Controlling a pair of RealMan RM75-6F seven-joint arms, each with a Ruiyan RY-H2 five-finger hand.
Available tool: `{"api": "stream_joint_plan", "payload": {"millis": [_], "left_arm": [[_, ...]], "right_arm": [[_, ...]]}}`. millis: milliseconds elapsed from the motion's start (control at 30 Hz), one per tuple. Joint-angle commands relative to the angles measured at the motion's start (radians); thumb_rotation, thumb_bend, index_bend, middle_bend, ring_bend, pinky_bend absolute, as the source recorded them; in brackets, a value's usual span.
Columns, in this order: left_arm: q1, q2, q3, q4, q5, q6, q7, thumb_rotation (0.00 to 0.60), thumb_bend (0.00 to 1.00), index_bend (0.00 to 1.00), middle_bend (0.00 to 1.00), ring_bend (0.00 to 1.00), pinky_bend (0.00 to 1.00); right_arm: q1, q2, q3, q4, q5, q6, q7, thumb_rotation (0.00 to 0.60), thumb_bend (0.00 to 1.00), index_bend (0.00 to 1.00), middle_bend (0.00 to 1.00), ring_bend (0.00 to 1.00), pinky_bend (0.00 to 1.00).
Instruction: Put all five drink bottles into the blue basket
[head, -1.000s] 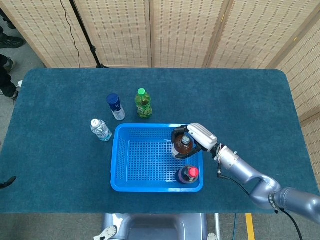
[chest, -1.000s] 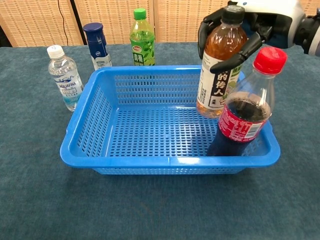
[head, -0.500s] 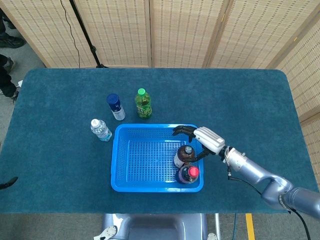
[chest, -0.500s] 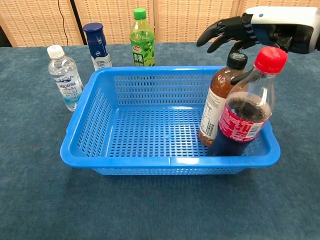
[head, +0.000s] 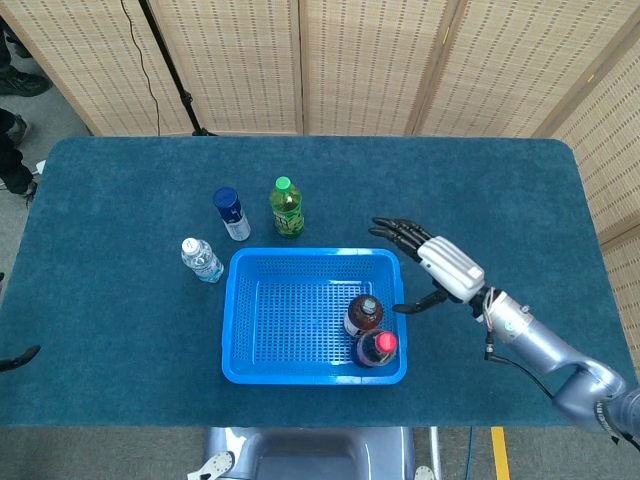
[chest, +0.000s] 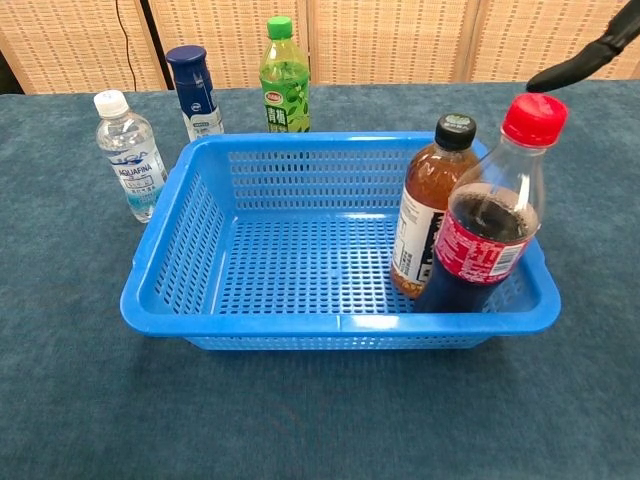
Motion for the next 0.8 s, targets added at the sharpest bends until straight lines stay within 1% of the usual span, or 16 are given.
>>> {"api": "stream_joint_plan", "payload": {"millis": [33, 133, 233, 300, 400, 433, 467, 600, 700, 800], "left_arm": [[-0.047, -0.027, -0.029, 0.076, 0.043, -0.020, -0.123, 0.600, 0.00, 0.00, 0.00, 0.00, 0.00], [-0.100, -0.066, -0.037, 0.164, 0.090, -0.061, -0.286, 0.600, 0.00, 0.00, 0.00, 0.00, 0.00], [-0.145, -0.102, -0.042, 0.241, 0.126, -0.087, -0.419, 0.600, 0.00, 0.00, 0.00, 0.00, 0.00], [-0.178, -0.131, -0.044, 0.293, 0.148, -0.105, -0.488, 0.600, 0.00, 0.00, 0.00, 0.00, 0.00], [-0.227, -0.161, -0.040, 0.338, 0.167, -0.152, -0.551, 0.600, 0.00, 0.00, 0.00, 0.00, 0.00], [-0.272, -0.190, -0.050, 0.355, 0.172, -0.193, -0.584, 0.600, 0.00, 0.00, 0.00, 0.00, 0.00], [-0.299, -0.213, -0.054, 0.379, 0.167, -0.222, -0.620, 0.600, 0.00, 0.00, 0.00, 0.00, 0.00], [-0.346, -0.252, -0.054, 0.423, 0.161, -0.274, -0.662, 0.600, 0.00, 0.00, 0.00, 0.00, 0.00], [-0.403, -0.321, -0.059, 0.478, 0.144, -0.337, -0.716, 0.600, 0.00, 0.00, 0.00, 0.00, 0.00], [-0.438, -0.382, -0.058, 0.543, 0.142, -0.359, -0.756, 0.600, 0.00, 0.00, 0.00, 0.00, 0.00]], "right_arm": [[-0.076, 0.082, 0.012, -0.064, 0.050, 0.065, -0.134, 0.600, 0.00, 0.00, 0.00, 0.00, 0.00], [-0.148, 0.100, -0.002, -0.088, 0.060, 0.133, -0.255, 0.600, 0.00, 0.00, 0.00, 0.00, 0.00], [-0.212, 0.106, -0.031, -0.097, 0.050, 0.184, -0.327, 0.600, 0.00, 0.00, 0.00, 0.00, 0.00], [-0.260, 0.100, -0.052, -0.096, 0.043, 0.223, -0.357, 0.600, 0.00, 0.00, 0.00, 0.00, 0.00], [-0.328, 0.078, -0.082, -0.083, 0.042, 0.272, -0.371, 0.600, 0.00, 0.00, 0.00, 0.00, 0.00], [-0.375, 0.063, -0.116, -0.072, 0.044, 0.288, -0.388, 0.600, 0.00, 0.00, 0.00, 0.00, 0.00], [-0.401, 0.047, -0.125, -0.062, 0.041, 0.307, -0.403, 0.600, 0.00, 0.00, 0.00, 0.00, 0.00], [-0.437, 0.021, -0.126, -0.052, 0.046, 0.328, -0.398, 0.600, 0.00, 0.00, 0.00, 0.00, 0.00], [-0.464, 0.005, -0.126, -0.038, 0.049, 0.337, -0.366, 0.600, 0.00, 0.00, 0.00, 0.00, 0.00], [-0.471, 0.008, -0.116, -0.026, 0.039, 0.346, -0.359, 0.600, 0.00, 0.00, 0.00, 0.00, 0.00]]}}
